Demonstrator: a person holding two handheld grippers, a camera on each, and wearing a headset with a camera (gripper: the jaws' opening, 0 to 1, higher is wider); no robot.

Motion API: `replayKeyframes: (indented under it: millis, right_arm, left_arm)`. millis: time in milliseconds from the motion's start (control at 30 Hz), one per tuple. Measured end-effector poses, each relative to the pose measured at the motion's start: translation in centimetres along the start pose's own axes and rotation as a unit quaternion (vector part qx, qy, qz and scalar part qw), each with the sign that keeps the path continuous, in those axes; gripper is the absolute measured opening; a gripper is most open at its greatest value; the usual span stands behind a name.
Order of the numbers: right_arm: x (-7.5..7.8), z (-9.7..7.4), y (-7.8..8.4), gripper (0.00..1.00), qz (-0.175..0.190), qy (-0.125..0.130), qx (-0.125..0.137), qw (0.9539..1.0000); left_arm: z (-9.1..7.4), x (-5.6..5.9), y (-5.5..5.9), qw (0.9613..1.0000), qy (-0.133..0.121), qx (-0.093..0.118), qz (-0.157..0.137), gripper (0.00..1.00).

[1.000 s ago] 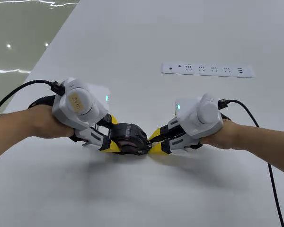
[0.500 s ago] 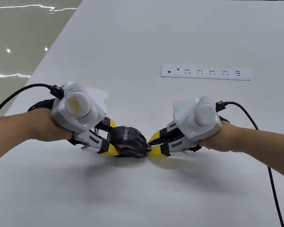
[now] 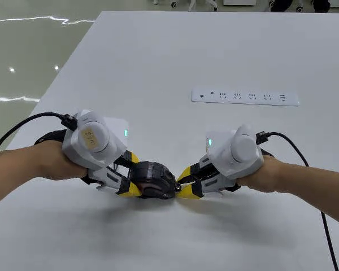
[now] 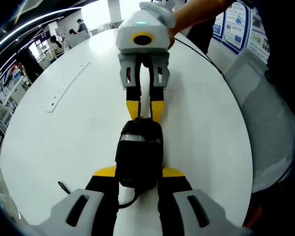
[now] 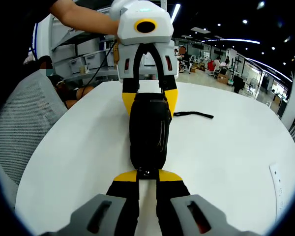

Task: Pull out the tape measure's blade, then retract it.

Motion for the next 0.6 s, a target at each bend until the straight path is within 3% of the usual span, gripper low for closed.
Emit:
replayKeyframes:
  millis: [600]
  right_arm:
    - [0.24, -0.02, -0.11, 0.11, -0.003, 0.000, -0.001, 1.0000]
  left_arm:
    - [-0.01, -0.20, 0.23, 1.0000, 0.002, 0.001, 0.000, 0.25]
Point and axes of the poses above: the centre of the closed fingertips' face, and the gripper's own axes: z roughly forward along the fingers, x roughly to its right, y roughly out of its underside, the point moved 9 cm from there along -z, roughly backward along the fingers, and after that the axes turned 2 degrees about z, right-handed, at the moved point
